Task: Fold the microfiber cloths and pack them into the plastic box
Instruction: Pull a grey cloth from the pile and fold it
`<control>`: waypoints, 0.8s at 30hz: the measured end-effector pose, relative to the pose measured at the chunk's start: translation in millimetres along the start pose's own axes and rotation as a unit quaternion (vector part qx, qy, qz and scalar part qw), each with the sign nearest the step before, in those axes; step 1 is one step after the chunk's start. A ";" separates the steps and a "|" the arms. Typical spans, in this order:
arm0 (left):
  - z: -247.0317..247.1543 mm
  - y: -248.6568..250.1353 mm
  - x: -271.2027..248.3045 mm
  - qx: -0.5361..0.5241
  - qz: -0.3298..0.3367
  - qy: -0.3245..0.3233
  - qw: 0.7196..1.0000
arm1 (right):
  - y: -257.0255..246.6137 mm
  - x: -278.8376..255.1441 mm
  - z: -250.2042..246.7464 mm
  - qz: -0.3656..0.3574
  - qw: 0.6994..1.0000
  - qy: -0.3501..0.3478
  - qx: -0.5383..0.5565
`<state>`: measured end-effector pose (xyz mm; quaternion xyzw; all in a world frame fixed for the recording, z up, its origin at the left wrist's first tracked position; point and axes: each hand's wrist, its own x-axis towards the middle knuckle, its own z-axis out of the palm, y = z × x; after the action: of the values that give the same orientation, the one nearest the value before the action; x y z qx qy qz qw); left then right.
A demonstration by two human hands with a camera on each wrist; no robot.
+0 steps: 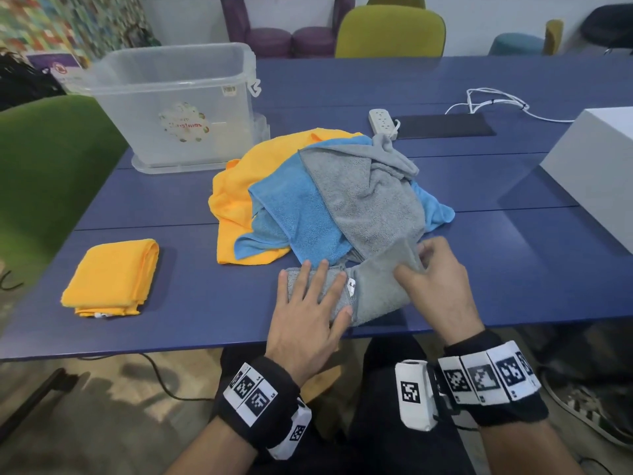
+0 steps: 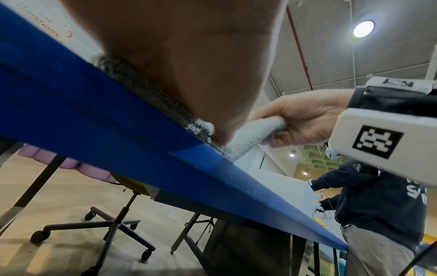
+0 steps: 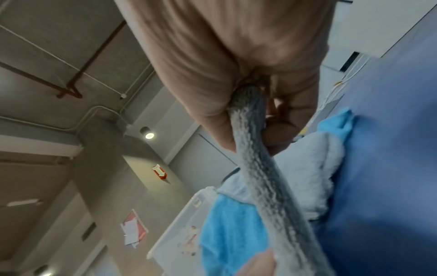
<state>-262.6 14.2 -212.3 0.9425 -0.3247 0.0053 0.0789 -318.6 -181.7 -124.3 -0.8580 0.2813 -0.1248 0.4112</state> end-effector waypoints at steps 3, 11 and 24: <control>-0.8 -1.1 0.0 -0.010 0.005 0.002 1.000 | -23.2 -6.4 14.2 -0.073 0.997 -0.003 0.039; -14.0 -16.1 3.7 -0.259 0.005 0.038 0.965 | -56.7 -23.5 67.1 -0.139 0.985 -0.061 0.088; -27.9 -47.7 -21.9 -0.375 -0.240 0.223 0.867 | -37.0 -19.8 100.6 -0.140 0.975 -0.157 0.071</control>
<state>-249.5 68.9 -193.0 0.8645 -0.0402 0.0737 0.4955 -275.8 -87.5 -158.6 -0.8664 0.0809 -0.0647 0.4885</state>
